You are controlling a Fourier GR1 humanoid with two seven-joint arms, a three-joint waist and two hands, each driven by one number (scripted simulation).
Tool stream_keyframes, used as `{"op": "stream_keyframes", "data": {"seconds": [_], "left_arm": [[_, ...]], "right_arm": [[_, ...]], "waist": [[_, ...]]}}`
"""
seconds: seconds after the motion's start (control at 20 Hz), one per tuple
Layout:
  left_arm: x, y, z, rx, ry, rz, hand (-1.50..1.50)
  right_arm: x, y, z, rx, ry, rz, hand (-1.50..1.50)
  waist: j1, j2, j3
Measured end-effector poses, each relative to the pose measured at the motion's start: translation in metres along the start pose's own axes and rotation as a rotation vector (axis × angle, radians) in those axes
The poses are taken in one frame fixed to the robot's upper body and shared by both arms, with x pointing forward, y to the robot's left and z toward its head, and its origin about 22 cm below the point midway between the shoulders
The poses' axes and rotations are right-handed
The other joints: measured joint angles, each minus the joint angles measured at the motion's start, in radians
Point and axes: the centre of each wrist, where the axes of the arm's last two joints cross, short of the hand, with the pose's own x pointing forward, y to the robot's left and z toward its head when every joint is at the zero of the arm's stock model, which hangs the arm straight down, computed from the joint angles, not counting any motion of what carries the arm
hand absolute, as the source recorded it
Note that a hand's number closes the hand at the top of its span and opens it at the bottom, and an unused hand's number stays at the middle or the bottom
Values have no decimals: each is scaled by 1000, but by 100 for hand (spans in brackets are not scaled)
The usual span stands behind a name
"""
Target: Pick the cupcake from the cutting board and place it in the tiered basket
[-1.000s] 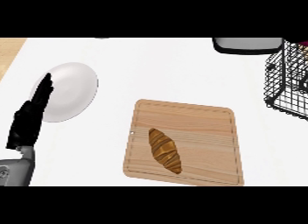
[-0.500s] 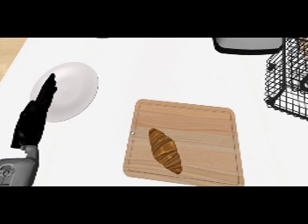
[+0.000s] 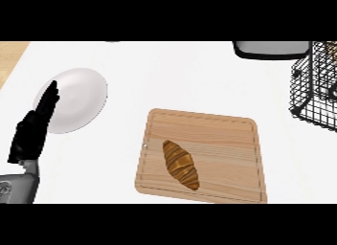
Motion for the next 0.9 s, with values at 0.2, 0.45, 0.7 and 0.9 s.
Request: {"op": "stream_keyframes", "data": {"seconds": [0.2,0.45,0.7,0.9], "left_arm": [[1,-4,-1,3,-3,1,0],[3,-3,3,8,-1,0,0],[7,-6,-2,11,-2,-2,0],[-1,-3,-2,10,-2,-1,0]], "right_arm": [[-14,14,-2,89,22,-71,150],[-31,39,3,186,115,-187,-150],[-45,48,4,140,132,-310,-150],[-50,39,1,54,132,-410,-150]], "waist": [[-2,0,0],[-3,-1,1],[-2,0,0],[-5,-1,0]]}}
